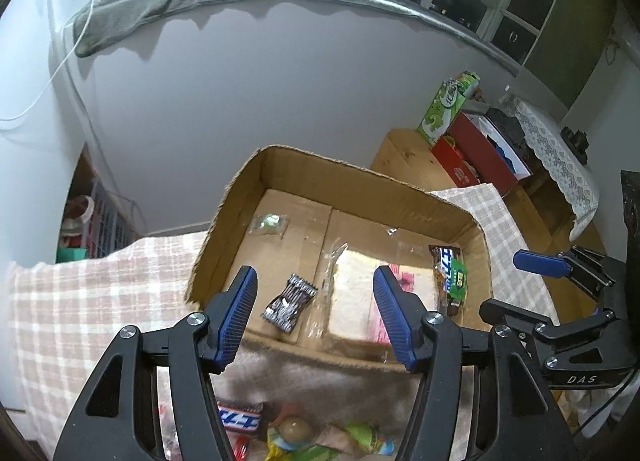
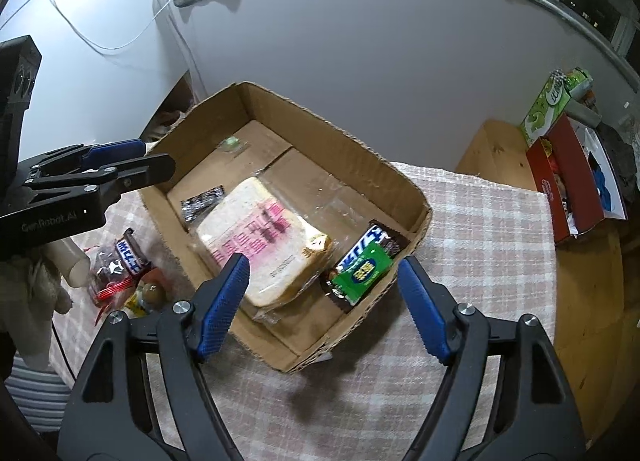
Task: Organize snacks
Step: 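Withdraw the right tool from the box back toward the snacks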
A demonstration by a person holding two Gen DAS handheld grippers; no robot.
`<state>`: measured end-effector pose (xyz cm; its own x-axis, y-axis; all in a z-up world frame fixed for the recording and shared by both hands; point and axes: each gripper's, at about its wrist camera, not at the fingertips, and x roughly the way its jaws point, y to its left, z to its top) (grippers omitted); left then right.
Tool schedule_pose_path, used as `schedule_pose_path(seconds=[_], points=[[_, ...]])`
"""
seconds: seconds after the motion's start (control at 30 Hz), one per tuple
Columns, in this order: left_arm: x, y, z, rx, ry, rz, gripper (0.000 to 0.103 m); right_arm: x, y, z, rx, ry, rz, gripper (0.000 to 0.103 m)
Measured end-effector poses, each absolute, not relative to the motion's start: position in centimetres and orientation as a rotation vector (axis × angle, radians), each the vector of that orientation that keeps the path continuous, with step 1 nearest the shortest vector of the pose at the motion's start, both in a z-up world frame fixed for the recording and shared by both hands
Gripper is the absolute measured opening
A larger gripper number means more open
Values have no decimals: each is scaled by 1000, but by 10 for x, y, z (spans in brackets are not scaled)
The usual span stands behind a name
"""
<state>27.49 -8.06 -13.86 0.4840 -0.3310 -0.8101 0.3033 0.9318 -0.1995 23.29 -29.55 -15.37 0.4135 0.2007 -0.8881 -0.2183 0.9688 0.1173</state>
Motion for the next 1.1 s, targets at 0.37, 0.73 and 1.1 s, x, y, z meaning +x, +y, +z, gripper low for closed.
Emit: schedule_pose_path(seconds=[0.37,0.73,1.1], points=[[221,-37,-145,-81,1009,-382,58,192,-275,-143,43,1098,371,79],[169,-18,-168,-128,1075,-367,44,157,-239,-172,13,1175,488,79],[143,-32,-202,-118,1156,-401,36,149,-214,-212,-58,1260,532,68]])
